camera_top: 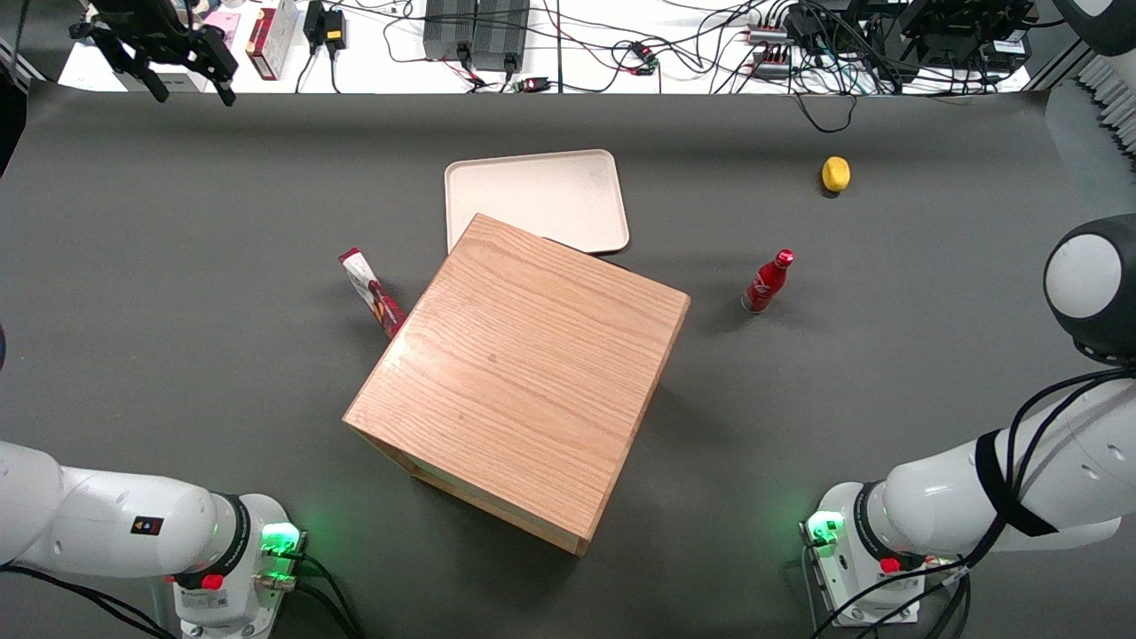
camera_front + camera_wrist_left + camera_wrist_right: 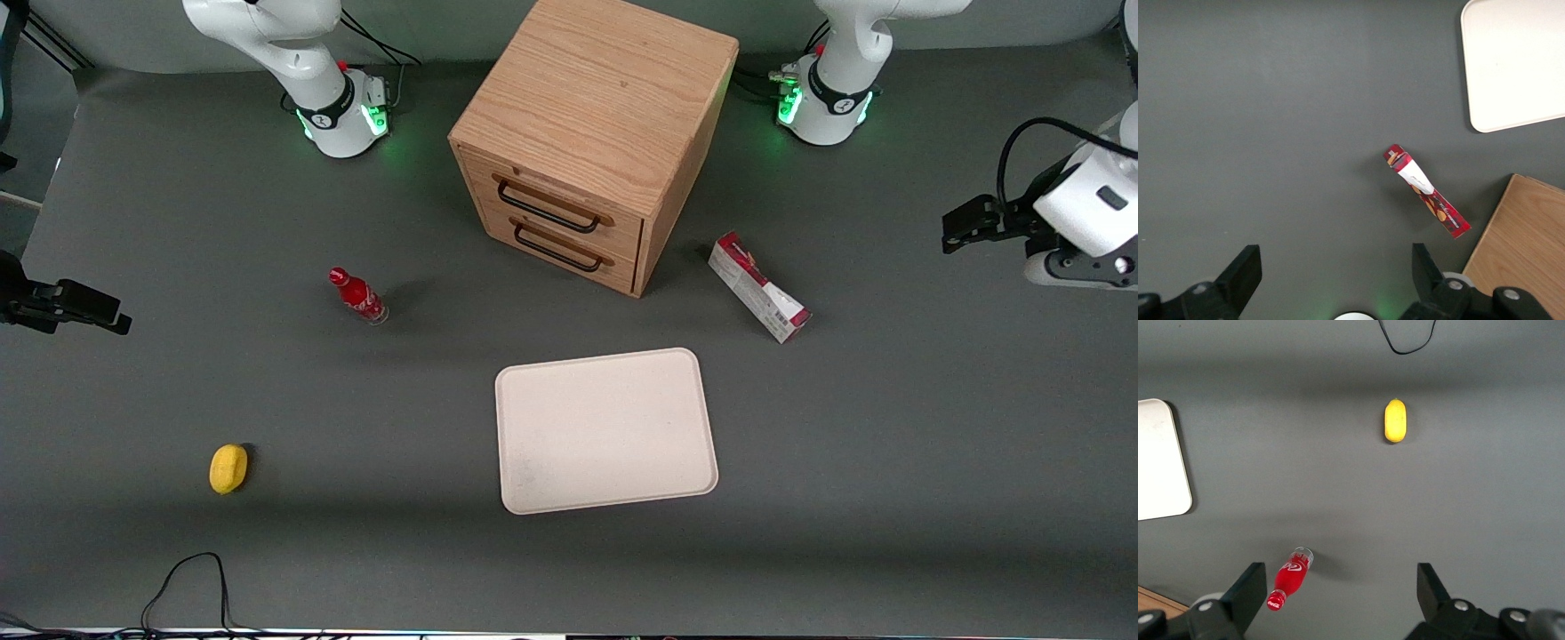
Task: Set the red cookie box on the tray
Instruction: 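Move the left gripper down over the red-and-white cookie box, then close the left gripper on the end of the cookie box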
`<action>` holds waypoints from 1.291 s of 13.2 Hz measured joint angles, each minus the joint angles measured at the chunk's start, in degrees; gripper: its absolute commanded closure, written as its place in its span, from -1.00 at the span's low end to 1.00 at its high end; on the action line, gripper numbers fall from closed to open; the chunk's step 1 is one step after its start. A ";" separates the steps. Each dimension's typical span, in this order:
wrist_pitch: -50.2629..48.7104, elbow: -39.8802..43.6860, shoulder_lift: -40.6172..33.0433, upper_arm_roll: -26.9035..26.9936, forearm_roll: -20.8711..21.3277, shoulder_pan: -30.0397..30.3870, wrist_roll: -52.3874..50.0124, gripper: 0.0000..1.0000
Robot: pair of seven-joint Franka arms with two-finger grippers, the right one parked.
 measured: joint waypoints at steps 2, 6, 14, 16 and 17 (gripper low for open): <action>0.38 -1.73 0.88 -0.30 -1.28 -0.01 -7.18 -1.00; 12.47 -13.54 0.70 -7.38 -2.25 -0.11 -33.52 -1.00; 48.38 -44.79 1.62 -16.20 -2.26 -0.42 -57.38 -1.00; 54.57 -48.36 3.89 -16.40 -2.26 -0.74 -59.97 -1.00; 56.02 -48.72 5.37 -16.45 -2.26 -1.11 -61.00 -1.00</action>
